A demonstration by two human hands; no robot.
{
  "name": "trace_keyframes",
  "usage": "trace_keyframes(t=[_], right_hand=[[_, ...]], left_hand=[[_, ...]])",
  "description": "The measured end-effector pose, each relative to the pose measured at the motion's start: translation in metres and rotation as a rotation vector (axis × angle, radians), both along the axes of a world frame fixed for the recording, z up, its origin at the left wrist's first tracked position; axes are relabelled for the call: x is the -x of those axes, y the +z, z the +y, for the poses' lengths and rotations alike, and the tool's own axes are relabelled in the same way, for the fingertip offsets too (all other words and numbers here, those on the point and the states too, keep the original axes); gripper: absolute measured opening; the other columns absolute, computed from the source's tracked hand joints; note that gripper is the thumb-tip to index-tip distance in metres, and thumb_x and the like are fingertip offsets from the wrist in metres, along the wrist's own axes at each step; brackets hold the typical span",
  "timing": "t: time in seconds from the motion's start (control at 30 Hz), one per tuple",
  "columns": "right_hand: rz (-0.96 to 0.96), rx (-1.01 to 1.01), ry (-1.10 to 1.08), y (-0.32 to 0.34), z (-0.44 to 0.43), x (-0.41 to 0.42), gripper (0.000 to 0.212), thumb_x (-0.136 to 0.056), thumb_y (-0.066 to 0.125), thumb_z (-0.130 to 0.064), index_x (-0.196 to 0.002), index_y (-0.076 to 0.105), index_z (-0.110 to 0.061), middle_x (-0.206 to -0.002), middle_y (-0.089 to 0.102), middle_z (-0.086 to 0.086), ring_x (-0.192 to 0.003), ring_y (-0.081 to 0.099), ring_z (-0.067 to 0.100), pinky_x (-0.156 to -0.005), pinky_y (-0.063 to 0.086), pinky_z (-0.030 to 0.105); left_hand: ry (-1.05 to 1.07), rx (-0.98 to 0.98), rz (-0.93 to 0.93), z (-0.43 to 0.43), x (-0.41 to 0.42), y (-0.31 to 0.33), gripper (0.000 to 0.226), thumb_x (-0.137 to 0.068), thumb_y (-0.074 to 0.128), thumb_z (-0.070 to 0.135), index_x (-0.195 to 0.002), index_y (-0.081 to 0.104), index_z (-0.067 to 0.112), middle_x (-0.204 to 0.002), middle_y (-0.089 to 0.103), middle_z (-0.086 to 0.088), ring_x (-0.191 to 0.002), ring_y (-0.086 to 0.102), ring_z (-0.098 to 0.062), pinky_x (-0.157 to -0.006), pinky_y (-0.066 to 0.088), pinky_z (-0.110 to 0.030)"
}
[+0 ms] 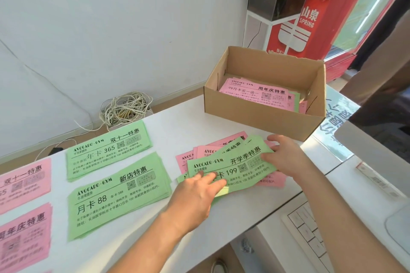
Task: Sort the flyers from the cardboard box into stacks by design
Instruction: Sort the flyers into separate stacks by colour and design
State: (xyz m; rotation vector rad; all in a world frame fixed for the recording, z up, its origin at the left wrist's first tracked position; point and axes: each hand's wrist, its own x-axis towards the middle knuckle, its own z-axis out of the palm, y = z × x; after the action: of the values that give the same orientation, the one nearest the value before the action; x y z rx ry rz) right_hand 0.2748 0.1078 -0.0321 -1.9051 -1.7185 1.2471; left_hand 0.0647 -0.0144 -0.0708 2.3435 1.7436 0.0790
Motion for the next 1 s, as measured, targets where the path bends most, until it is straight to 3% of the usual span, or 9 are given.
trace_keyframes(t=[0.13, 0.27, 0.4, 0.5, 0.57, 0.7, 0.8, 0.9, 1.0], right_hand=[[0.064, -0.070, 0.052, 0.009, -0.010, -0.002, 0.028, -0.083, 0.059, 0.003, -0.089, 0.068, -0.023, -0.094, 0.074, -0.004, -0.083, 0.070, 0.014, -0.079, 0.058, 0.040], [0.209, -0.152, 0.030, 0.026, -0.019, -0.008, 0.027, -0.085, 0.059, 0.007, -0.093, 0.068, -0.017, -0.091, 0.073, -0.005, -0.084, 0.069, 0.011, -0.077, 0.056, 0.032], [0.497, -0.113, 0.014, 0.036, -0.029, 0.002, 0.033, -0.085, 0.058, 0.013, -0.103, 0.067, -0.014, -0.095, 0.075, 0.003, -0.087, 0.072, 0.020, -0.075, 0.059, 0.032], [0.674, -0.079, 0.039, 0.043, -0.042, 0.026, 0.035, -0.087, 0.052, 0.017, -0.108, 0.063, -0.008, -0.098, 0.074, 0.006, -0.083, 0.072, 0.019, -0.068, 0.060, 0.028], [0.707, -0.089, 0.091, 0.045, -0.057, 0.046, 0.035, -0.088, 0.050, 0.017, -0.109, 0.062, -0.007, -0.098, 0.074, 0.006, -0.082, 0.072, 0.018, -0.065, 0.058, 0.026], [0.690, -0.122, 0.220, 0.039, -0.097, 0.083, 0.031, -0.089, 0.051, 0.016, -0.105, 0.062, -0.009, -0.094, 0.074, 0.002, -0.083, 0.071, 0.015, -0.065, 0.055, 0.020], [0.647, -0.160, 0.279, 0.034, -0.126, 0.104, 0.029, -0.089, 0.052, 0.013, -0.102, 0.061, -0.011, -0.095, 0.074, -0.002, -0.089, 0.070, 0.012, -0.072, 0.053, 0.017], [0.572, -0.177, 0.303, 0.023, -0.148, 0.117, 0.025, -0.089, 0.054, 0.011, -0.098, 0.059, -0.011, -0.093, 0.072, -0.004, -0.091, 0.068, 0.012, -0.080, 0.054, 0.025], [0.394, -0.219, 0.326, 0.001, -0.167, 0.128, 0.038, -0.086, 0.059, 0.009, -0.102, 0.056, -0.025, -0.092, 0.068, -0.006, -0.092, 0.062, 0.006, -0.080, 0.051, 0.022]], left_hand=[[0.123, 0.014, -0.094, -0.005, 0.003, 0.001, 0.060, -0.089, 0.048, 0.008, -0.143, 0.037, 0.033, -0.154, 0.029, 0.006, -0.143, 0.024, -0.019, -0.116, 0.019, -0.026], [0.334, -0.150, -0.399, -0.017, 0.010, 0.013, 0.052, -0.079, 0.061, 0.003, -0.122, 0.061, 0.033, -0.153, 0.029, -0.001, -0.144, 0.016, -0.019, -0.113, -0.001, -0.012], [0.647, -0.091, -0.940, -0.039, 0.026, 0.050, 0.061, -0.078, 0.053, -0.010, -0.107, 0.069, 0.042, -0.145, 0.041, 0.004, -0.134, 0.037, -0.009, -0.115, 0.026, -0.026], [0.797, 0.002, -1.579, -0.068, 0.045, 0.079, 0.051, -0.087, 0.035, -0.013, -0.109, 0.068, 0.019, -0.119, 0.065, -0.011, -0.109, 0.063, -0.026, -0.097, 0.047, -0.047], [0.842, -0.032, -1.746, -0.088, 0.058, 0.094, 0.039, -0.093, 0.036, -0.002, -0.121, 0.055, 0.017, -0.110, 0.069, -0.015, -0.097, 0.067, -0.033, -0.084, 0.049, -0.046], [0.960, -0.226, -1.448, -0.122, 0.084, 0.095, 0.059, -0.087, 0.056, -0.004, -0.127, 0.040, 0.037, -0.095, 0.074, -0.005, -0.089, 0.070, -0.015, -0.077, 0.053, -0.027], [0.983, -0.330, -1.233, -0.146, 0.100, 0.083, 0.049, -0.084, 0.058, -0.013, -0.113, 0.054, 0.026, -0.092, 0.074, 0.002, -0.089, 0.070, -0.014, -0.085, 0.055, -0.033], [0.990, -0.352, -1.210, -0.165, 0.114, 0.072, 0.048, -0.082, 0.056, -0.020, -0.105, 0.057, 0.022, -0.094, 0.073, 0.004, -0.091, 0.069, -0.012, -0.079, 0.053, -0.019], [0.995, -0.249, -1.134, -0.179, 0.123, 0.052, 0.052, -0.080, 0.058, -0.018, -0.107, 0.056, 0.026, -0.101, 0.071, 0.006, -0.096, 0.066, -0.006, -0.087, 0.053, -0.027]])
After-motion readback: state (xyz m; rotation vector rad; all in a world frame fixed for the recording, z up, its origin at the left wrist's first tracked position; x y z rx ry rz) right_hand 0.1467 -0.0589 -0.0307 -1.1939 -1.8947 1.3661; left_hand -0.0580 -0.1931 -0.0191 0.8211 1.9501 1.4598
